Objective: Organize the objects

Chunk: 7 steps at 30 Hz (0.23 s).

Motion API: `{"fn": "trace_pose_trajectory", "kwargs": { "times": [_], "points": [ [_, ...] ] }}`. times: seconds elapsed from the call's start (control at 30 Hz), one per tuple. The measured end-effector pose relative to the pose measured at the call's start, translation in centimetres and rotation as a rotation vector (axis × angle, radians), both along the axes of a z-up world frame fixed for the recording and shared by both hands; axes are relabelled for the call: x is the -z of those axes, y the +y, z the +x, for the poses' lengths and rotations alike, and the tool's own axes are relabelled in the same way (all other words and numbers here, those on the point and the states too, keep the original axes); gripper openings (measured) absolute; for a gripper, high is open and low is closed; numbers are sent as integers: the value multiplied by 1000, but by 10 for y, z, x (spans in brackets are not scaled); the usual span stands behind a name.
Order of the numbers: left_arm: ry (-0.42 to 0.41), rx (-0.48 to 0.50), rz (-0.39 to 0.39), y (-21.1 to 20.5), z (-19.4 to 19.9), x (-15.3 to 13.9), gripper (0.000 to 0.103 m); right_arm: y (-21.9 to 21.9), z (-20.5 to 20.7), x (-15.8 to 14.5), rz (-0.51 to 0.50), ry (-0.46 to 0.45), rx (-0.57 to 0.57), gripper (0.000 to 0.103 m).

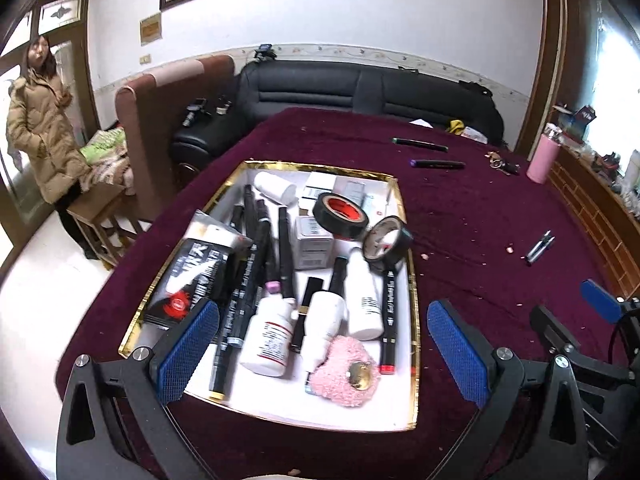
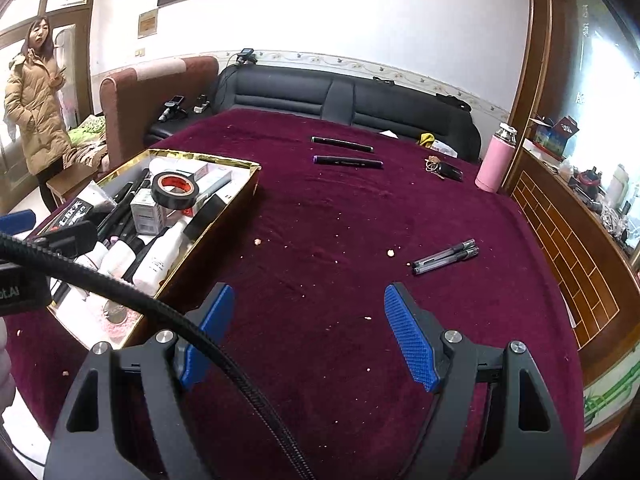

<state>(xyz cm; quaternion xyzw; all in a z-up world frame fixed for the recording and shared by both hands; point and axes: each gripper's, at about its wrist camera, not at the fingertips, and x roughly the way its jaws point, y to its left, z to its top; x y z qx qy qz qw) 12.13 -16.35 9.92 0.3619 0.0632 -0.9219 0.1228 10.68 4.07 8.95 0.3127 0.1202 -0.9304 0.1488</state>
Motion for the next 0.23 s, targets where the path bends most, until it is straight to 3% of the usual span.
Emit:
{"fn": "trace_pose_trajectory", "kwargs": {
  "times": [0.23],
  "points": [
    [18, -15, -57, 6, 3, -4, 102, 0, 3, -2, -2, 3, -4, 78]
  ]
}}
